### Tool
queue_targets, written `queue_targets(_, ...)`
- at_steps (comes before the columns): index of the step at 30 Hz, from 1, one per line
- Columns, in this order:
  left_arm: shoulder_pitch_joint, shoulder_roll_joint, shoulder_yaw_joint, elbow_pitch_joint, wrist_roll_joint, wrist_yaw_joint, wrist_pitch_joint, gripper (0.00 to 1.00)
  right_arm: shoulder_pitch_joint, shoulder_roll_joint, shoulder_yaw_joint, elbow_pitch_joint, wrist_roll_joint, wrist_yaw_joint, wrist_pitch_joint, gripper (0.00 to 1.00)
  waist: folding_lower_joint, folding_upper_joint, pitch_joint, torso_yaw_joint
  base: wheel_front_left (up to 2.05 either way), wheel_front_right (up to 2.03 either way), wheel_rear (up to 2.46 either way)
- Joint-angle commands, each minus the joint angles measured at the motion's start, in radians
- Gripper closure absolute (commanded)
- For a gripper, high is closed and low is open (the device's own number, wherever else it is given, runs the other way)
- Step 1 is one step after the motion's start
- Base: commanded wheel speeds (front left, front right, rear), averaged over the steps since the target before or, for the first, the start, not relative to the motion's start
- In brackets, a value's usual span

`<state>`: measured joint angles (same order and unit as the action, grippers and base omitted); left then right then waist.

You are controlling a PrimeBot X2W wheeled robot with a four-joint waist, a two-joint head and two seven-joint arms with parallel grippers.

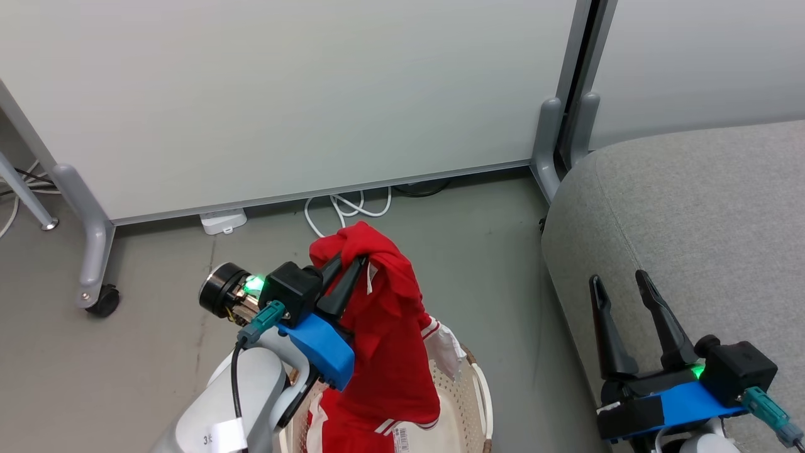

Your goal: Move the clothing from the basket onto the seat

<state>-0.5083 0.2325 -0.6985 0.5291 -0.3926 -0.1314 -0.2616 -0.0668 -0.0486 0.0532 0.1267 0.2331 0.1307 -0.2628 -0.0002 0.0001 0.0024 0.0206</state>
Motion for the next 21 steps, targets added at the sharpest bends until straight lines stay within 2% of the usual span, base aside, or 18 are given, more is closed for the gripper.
queue_targets(1, 0.014, 0.003, 0.009, -0.017, 0.011, 0.002, -0.005, 1.00, 0.018, -0.003, 0.000, -0.001, 0.007, 0.000, -0.003, 0.00, 0.0002, -0.0001, -0.005, 0.002, 0.00, 0.00, 0.00)
queue_targets(12, 0.010, -0.001, 0.020, -0.052, 0.025, 0.002, -0.005, 1.00, -0.016, -0.003, 0.048, -0.005, -0.033, 0.000, -0.003, 0.00, 0.0002, -0.0001, 0.002, 0.012, 0.00, 0.00, 0.00)
queue_targets(21, -0.026, -0.014, 0.011, -0.056, 0.028, 0.002, -0.005, 1.00, -0.112, -0.058, 0.236, 0.024, -0.040, 0.000, -0.003, 0.00, 0.0002, -0.0001, 0.031, 0.028, 0.00, 0.00, 0.00)
